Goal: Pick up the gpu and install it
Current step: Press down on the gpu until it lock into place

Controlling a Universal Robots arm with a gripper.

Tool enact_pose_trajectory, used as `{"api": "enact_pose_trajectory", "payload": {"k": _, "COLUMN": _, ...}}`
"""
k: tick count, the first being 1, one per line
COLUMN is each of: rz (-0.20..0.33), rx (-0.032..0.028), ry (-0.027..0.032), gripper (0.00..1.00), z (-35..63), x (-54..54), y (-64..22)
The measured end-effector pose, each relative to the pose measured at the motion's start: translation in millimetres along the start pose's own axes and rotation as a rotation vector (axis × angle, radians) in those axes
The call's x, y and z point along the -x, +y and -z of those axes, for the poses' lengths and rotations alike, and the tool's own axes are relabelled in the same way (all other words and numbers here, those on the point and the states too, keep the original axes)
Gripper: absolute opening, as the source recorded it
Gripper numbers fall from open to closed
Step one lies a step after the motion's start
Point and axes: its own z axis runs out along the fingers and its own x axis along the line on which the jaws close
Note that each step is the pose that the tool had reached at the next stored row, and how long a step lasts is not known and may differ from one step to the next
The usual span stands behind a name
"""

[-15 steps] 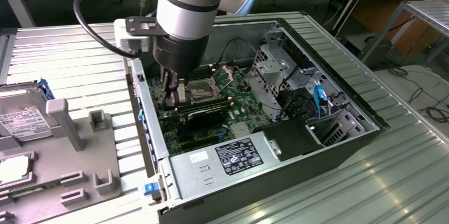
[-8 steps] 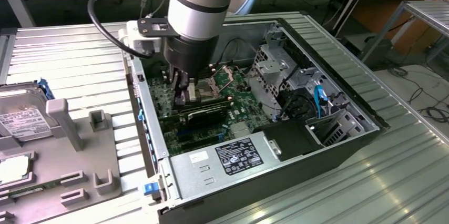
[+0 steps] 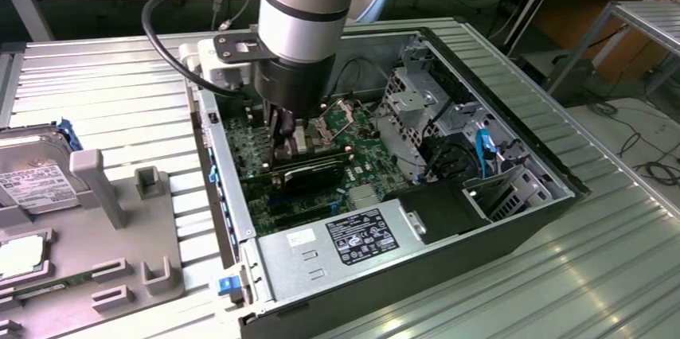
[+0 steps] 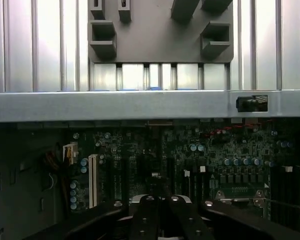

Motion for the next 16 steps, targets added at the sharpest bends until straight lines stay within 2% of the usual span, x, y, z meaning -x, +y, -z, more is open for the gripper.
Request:
{"api": "enact_pose_trajectory", "payload": {"k": 3, "rz": 0.014, "rx": -0.0080, "ry": 0.0009, "gripper": 0.11, "z": -0.4, "x": 0.0, "y": -3.7}}
{"api": "enact_pose_trajectory", "payload": {"k": 5, "rz": 0.020, "rx": -0.0101, "ry": 0.0010, "gripper": 0.11, "z": -0.7, "x": 0.0, "y": -6.7}}
{"api": "enact_pose_trajectory", "payload": {"k": 7, "rz": 0.021, "rx": -0.0103, "ry": 0.0008, "gripper": 0.11, "z": -1.0, "x": 0.0, "y": -7.6}}
{"api": "enact_pose_trajectory", "payload": {"k": 12, "rz": 0.021, "rx": -0.0101, "ry": 0.0010, "gripper": 0.11, "z": -12.1, "x": -0.2, "y": -22.7}}
{"api": "enact_pose_trajectory", "payload": {"k": 16, "rz": 0.021, "rx": -0.0102, "ry": 0.0009, "gripper": 0.11, "z": -19.3, "x": -0.4, "y": -26.1}}
